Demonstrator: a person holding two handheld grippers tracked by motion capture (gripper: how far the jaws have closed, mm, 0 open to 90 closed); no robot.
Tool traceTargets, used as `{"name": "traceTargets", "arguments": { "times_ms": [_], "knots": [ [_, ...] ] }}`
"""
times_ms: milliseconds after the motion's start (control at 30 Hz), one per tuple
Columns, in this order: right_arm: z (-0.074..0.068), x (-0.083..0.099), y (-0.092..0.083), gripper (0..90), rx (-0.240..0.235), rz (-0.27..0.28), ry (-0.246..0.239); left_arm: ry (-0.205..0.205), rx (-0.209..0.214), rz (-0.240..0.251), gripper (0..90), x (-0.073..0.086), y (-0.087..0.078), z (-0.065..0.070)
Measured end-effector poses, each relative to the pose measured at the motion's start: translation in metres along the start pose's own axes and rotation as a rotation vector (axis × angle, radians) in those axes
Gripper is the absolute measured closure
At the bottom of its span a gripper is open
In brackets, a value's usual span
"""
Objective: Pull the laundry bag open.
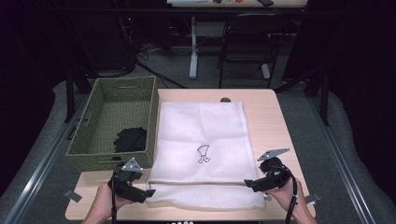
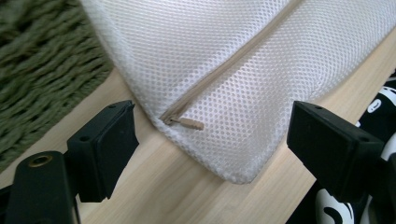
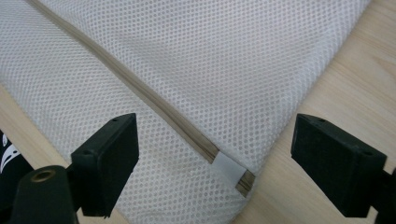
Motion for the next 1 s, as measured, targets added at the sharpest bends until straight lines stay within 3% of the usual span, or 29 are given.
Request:
{"name": "traceTargets", "arguments": {
  "times_ms": [33,367,1000],
  "knots": [
    [-0.002,-0.002,0.000,12.0,-0.004,-0.003,-0.025,-0.005,-0.003,0.006,14.6,0.001,-0.002,-0.001],
    [-0.011,-0.014,0.010,6.1,-0.016,-0.013,-0.076,0.008,-0.043,0.037,10.6,0.000,-0.008,-0.002],
    [-0.024,-0.036,0.027,6.4,-0.028,-0.031,-0.160,-0.012,-0.041,0.047,9.1,-0.001,-0.010,-0.006]
  ]
}}
Point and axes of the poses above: each handheld gripper's, and its own axes: y roughly forward along the jaws, x roughly out of its underside, z roughly to its right, the point moved 1 cm from there along y, roughly forward along the jaws, and after that the axes turned 7 degrees about -x, right-handed, at the moved point
